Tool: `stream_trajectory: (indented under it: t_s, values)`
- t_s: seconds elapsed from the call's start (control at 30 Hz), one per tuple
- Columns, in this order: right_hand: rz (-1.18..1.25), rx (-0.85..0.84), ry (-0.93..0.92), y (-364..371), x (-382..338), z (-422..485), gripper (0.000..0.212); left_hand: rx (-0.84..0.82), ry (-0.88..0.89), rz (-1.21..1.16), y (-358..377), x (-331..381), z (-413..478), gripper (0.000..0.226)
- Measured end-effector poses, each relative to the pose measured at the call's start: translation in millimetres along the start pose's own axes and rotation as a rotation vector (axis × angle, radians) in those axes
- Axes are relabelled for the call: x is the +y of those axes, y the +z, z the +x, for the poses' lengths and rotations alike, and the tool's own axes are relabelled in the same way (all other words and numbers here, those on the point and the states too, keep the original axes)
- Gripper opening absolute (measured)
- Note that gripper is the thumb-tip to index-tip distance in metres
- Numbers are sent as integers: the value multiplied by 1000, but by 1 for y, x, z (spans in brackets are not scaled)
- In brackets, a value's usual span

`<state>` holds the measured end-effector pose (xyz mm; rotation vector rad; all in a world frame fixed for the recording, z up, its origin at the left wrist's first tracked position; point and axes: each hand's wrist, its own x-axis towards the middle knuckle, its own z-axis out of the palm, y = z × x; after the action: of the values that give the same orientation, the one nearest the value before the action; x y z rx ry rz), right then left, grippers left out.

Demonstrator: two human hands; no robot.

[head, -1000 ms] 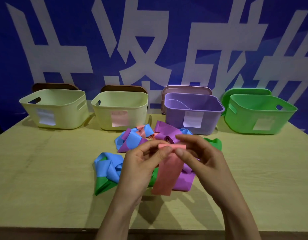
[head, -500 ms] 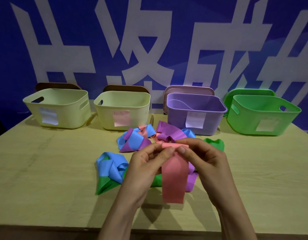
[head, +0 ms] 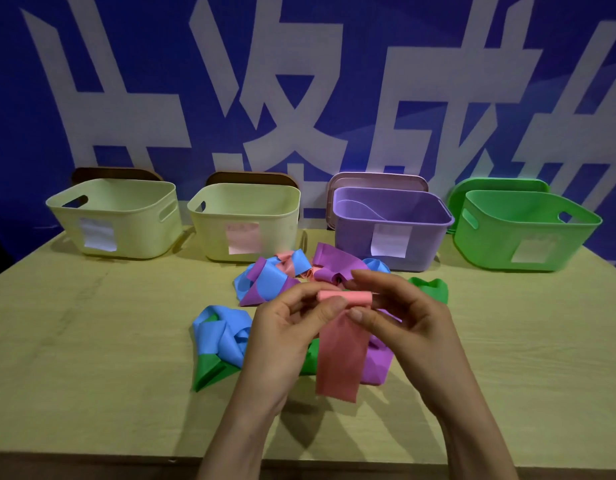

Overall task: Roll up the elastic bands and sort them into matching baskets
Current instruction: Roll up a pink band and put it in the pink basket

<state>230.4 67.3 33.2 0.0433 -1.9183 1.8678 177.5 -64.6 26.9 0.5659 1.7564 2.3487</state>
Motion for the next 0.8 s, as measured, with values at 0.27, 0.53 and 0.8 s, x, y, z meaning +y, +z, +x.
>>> stream_trajectory:
  t_s: [0.27, 0.53, 0.8]
  values:
    - [-7, 23, 11, 1, -3, 1, 15, 12, 35, 29, 0, 1, -1, 15]
    - [86, 94, 33, 1, 0, 2, 14, -63, -93, 20, 0, 1, -1, 31]
    - [54, 57, -11, -4, -3, 0, 23, -63, -153, -5, -5, 4, 2, 24]
